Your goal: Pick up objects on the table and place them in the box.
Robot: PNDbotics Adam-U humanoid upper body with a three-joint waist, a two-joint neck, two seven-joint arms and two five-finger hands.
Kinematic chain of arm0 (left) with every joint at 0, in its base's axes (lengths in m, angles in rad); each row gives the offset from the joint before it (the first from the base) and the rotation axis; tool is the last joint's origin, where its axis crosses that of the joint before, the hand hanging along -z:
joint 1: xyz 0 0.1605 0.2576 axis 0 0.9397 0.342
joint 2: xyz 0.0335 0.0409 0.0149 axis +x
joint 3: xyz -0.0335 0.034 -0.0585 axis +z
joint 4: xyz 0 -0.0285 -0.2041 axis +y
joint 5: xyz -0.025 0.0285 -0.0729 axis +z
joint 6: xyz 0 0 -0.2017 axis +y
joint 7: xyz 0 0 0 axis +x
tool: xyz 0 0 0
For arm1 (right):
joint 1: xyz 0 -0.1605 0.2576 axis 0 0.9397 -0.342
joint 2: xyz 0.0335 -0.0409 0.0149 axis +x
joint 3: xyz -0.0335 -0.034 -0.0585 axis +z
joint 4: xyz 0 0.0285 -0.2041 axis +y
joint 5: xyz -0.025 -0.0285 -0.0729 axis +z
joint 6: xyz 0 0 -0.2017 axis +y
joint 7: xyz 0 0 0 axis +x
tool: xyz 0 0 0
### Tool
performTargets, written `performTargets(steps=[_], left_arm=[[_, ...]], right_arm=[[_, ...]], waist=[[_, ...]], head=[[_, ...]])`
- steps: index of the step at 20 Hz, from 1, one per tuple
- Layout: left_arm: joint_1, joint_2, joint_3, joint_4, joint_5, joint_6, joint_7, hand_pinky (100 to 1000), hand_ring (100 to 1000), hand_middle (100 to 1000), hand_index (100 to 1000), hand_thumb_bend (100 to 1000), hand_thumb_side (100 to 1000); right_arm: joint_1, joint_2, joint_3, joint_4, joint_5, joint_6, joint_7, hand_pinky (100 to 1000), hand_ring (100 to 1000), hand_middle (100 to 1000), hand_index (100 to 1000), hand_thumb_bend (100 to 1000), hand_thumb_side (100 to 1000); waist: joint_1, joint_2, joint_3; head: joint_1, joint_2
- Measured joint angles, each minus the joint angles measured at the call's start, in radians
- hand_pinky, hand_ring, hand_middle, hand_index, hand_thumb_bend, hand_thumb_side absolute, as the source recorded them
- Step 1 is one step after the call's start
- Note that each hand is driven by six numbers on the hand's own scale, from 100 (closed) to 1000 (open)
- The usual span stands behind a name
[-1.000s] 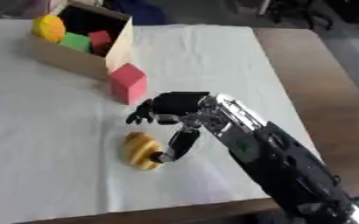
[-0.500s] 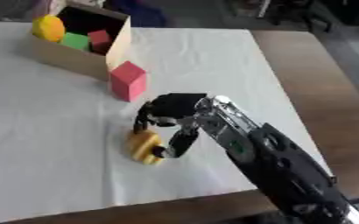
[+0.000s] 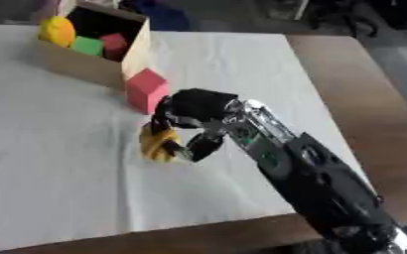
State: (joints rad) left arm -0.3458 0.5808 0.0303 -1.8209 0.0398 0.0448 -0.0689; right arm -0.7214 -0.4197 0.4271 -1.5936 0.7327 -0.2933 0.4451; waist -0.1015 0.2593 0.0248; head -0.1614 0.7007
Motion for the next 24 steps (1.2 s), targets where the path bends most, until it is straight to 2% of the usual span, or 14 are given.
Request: performTargets(steps=[5,9,14,19,24], left_arm=[[0.011,-0.04,0.0,-0.015,0.012,-0.012,-0.013,801,607,642,819,564,510],[0.013,-0.078,-0.002,-0.023,0.022,-0.021,-0.03,802,608,642,819,563,506],[0.008,-0.12,-0.012,-0.034,0.023,-0.036,-0.054,803,608,642,814,536,480],[-0.002,-0.158,-0.028,-0.042,0.026,-0.052,-0.085,803,606,640,814,530,479],[-0.008,-0.188,-0.04,-0.046,0.032,-0.059,-0.11,803,605,637,813,527,480]], right_arm=[[-0.122,-0.053,-0.035,-0.014,-0.089,0.054,-0.016,750,565,466,475,100,100],[-0.219,-0.064,-0.071,0.048,-0.134,0.098,-0.049,750,562,469,479,100,100],[-0.324,-0.023,-0.126,0.224,-0.121,0.132,-0.11,756,547,469,480,100,100],[-0.399,0.052,-0.197,0.44,-0.081,0.16,-0.225,761,543,469,481,100,100],[-0.443,0.111,-0.256,0.596,-0.032,0.19,-0.346,763,545,477,492,100,100]], waist=[[0.0,0.012,0.034],[-0.001,0.02,0.062],[-0.008,0.026,0.102],[-0.018,0.035,0.151],[-0.024,0.038,0.192]], head=[[-0.019,-0.017],[-0.035,-0.028],[-0.059,-0.038],[-0.095,-0.049],[-0.134,-0.055]])
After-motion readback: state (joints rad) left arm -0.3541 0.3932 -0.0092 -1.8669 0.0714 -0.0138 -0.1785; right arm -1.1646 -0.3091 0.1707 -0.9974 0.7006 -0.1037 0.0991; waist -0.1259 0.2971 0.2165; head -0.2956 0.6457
